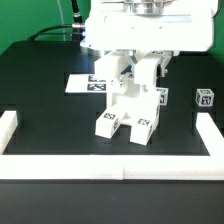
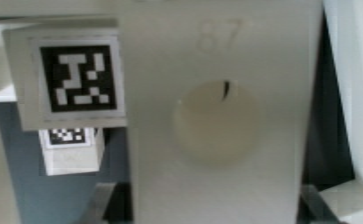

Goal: Assemble chair

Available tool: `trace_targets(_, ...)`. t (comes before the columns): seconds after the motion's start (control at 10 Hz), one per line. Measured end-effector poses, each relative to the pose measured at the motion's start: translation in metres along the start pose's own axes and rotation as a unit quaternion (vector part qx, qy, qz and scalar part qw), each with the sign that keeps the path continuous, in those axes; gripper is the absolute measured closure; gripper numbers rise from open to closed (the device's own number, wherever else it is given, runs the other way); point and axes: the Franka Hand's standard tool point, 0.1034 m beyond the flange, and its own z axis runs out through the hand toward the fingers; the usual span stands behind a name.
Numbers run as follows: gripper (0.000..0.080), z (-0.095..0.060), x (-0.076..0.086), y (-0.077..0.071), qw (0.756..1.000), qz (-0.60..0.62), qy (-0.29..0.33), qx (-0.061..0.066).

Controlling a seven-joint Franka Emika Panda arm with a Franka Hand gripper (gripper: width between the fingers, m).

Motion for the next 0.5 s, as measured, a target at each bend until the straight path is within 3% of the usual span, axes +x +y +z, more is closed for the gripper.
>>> trace_targets(0.5, 0.051, 0.0034, -0.0012, 0.0014, 1.0, -0.002, -0.002, -0.002)
